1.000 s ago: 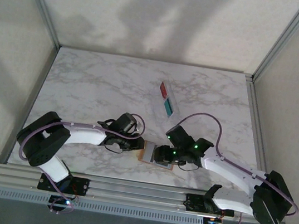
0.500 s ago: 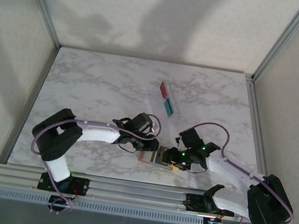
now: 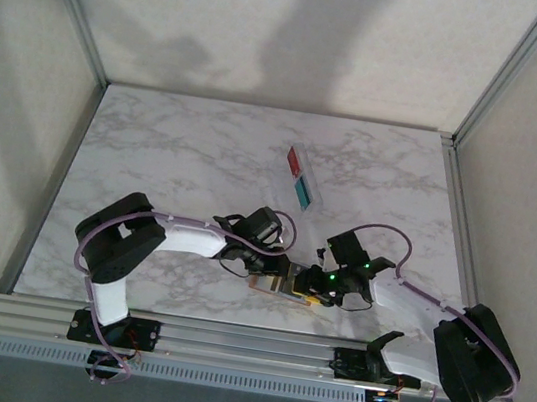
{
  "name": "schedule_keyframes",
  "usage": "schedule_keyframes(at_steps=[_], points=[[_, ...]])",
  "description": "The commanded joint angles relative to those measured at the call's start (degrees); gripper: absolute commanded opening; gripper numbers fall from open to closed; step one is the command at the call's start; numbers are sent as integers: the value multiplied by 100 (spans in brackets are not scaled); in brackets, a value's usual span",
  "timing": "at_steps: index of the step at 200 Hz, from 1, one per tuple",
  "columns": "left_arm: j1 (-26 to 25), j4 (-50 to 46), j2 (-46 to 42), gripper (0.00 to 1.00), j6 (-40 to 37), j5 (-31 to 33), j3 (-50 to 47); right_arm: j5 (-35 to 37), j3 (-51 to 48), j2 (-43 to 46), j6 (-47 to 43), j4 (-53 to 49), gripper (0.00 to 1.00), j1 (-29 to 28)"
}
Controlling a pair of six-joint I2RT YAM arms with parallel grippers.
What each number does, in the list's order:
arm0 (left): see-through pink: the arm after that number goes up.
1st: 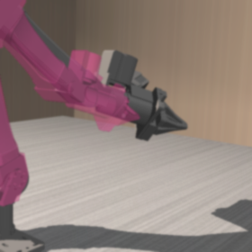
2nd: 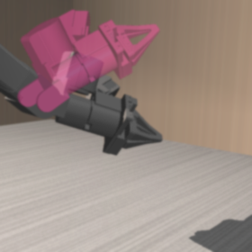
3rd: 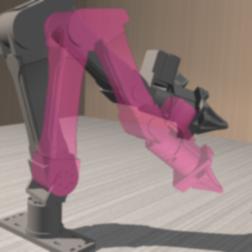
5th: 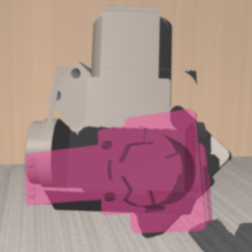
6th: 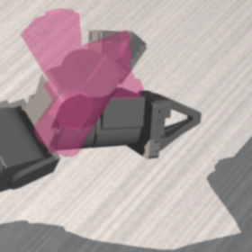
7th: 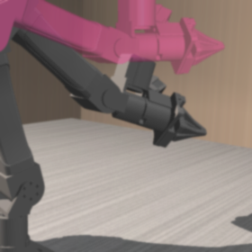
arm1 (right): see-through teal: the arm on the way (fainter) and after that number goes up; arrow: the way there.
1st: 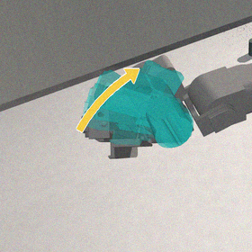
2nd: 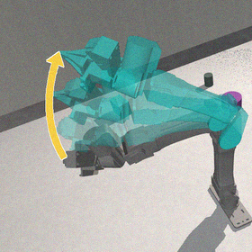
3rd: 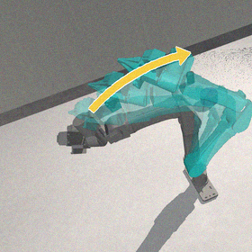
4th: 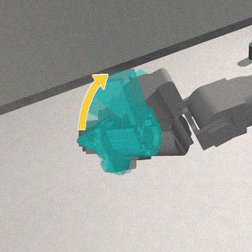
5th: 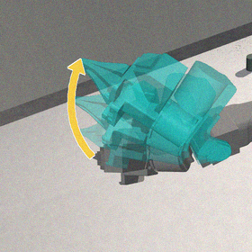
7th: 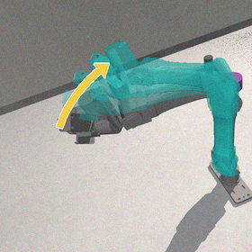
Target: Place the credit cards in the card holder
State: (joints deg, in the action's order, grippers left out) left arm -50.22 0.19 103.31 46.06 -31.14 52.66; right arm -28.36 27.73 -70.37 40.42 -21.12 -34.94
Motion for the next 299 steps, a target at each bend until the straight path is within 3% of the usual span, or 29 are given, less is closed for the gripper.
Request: schedule_keyframes(at_steps=[1, 103, 243, 282, 299], points=[[-50, -91, 141, 19, -51, -55, 112, -102, -92, -47, -157, 100, 41, 48], [-50, -92, 129, 18, -22, -9, 9, -110, -70, 149, -276, 65, 33, 53], [-24, -62, -68, 16, -45, -28, -60, -234, 10, 595, -393, 137, 29, 55], [38, -225, -403, 16, -115, 172, -217, -310, 116, 678, -426, 257, 18, 57], [72, -248, -523, 16, -107, 204, -277, -366, 178, 629, -473, 297, 17, 44]])
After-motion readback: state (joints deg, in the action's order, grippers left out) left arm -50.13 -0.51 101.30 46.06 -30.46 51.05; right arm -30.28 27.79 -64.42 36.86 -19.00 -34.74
